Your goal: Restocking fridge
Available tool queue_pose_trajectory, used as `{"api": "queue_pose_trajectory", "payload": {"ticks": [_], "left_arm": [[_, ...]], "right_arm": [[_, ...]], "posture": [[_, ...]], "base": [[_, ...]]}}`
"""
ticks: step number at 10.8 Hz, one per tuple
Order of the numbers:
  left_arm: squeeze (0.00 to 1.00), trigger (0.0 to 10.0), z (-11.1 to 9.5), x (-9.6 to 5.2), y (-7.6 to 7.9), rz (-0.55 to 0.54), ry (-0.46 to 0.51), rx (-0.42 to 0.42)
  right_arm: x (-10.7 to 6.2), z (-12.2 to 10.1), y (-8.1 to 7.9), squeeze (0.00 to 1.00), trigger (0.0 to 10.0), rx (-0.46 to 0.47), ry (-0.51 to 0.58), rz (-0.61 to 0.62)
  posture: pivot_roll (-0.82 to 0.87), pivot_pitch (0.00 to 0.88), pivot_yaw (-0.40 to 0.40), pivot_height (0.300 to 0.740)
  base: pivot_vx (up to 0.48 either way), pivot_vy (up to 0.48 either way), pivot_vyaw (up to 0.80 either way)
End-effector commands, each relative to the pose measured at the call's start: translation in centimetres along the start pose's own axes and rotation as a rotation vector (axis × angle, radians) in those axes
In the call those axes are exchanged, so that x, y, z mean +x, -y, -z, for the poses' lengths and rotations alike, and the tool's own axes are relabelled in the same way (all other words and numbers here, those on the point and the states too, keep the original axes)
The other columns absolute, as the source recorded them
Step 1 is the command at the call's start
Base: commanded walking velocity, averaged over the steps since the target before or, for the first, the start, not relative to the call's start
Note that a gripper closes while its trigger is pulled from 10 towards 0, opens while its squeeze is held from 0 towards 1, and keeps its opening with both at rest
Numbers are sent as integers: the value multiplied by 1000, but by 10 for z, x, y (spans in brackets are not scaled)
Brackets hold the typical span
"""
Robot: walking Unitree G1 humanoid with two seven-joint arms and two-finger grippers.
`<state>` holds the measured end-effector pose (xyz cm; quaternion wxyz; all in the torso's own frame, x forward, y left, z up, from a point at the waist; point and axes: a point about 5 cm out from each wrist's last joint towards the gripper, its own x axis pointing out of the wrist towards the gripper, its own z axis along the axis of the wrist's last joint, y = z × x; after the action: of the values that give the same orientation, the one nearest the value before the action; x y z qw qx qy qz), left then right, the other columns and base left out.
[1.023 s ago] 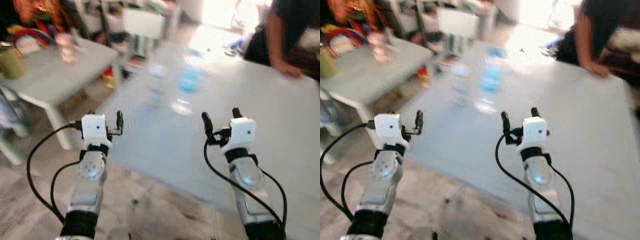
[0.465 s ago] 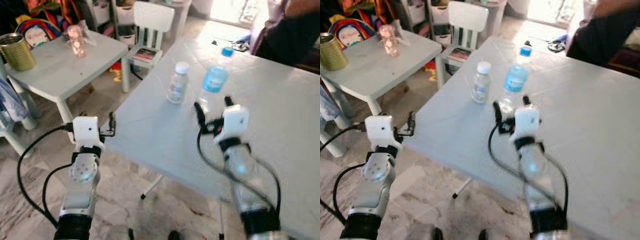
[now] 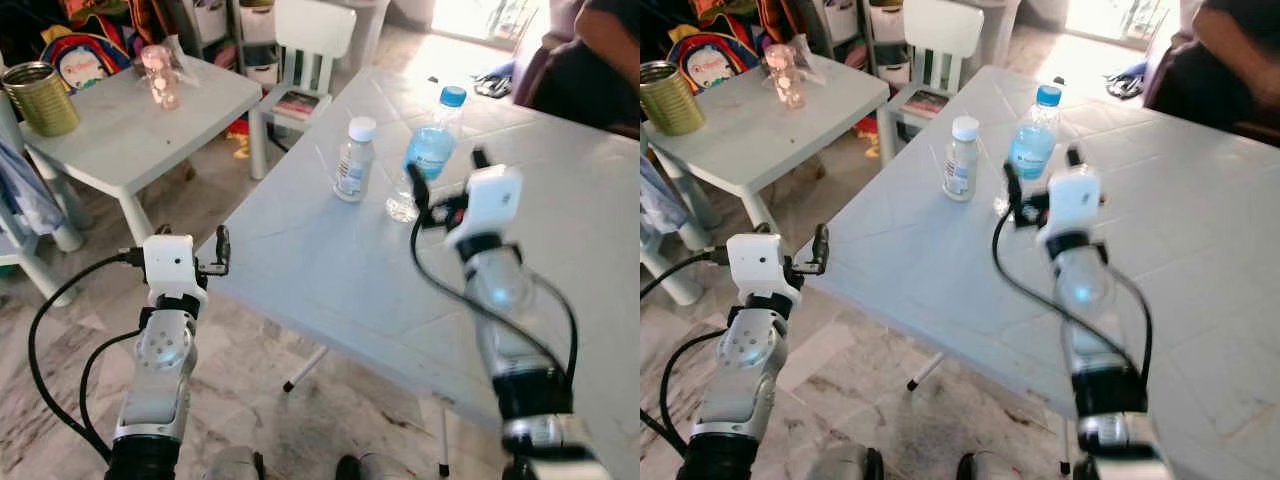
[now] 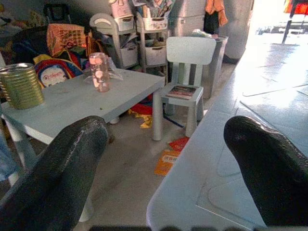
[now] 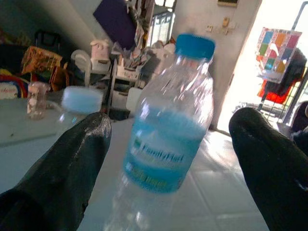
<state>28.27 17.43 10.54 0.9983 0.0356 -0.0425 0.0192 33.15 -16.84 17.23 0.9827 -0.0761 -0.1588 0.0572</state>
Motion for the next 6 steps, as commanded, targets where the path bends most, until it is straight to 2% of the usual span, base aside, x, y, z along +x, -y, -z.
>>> {"api": "queue_pose_trajectory", "payload": {"ticks": [1,3,6], "left_arm": [[0,10000,-3,0,0,8,7,4],[0,10000,-5,-1,0,16,7,10],[0,10000,-4,-2,-2,18,0,17]], "right_arm": [[5,-6,5,0,10000,-4,25,9],[18,-18,9,0,10000,-18,74,7],[28,-31,13,0,10000,-22,116,10]], "posture": [[144,91,-43,740],[149,95,-35,740],[159,99,-32,740]], "base": [[0,0,0],[0,0,0],[0,0,0]]}}
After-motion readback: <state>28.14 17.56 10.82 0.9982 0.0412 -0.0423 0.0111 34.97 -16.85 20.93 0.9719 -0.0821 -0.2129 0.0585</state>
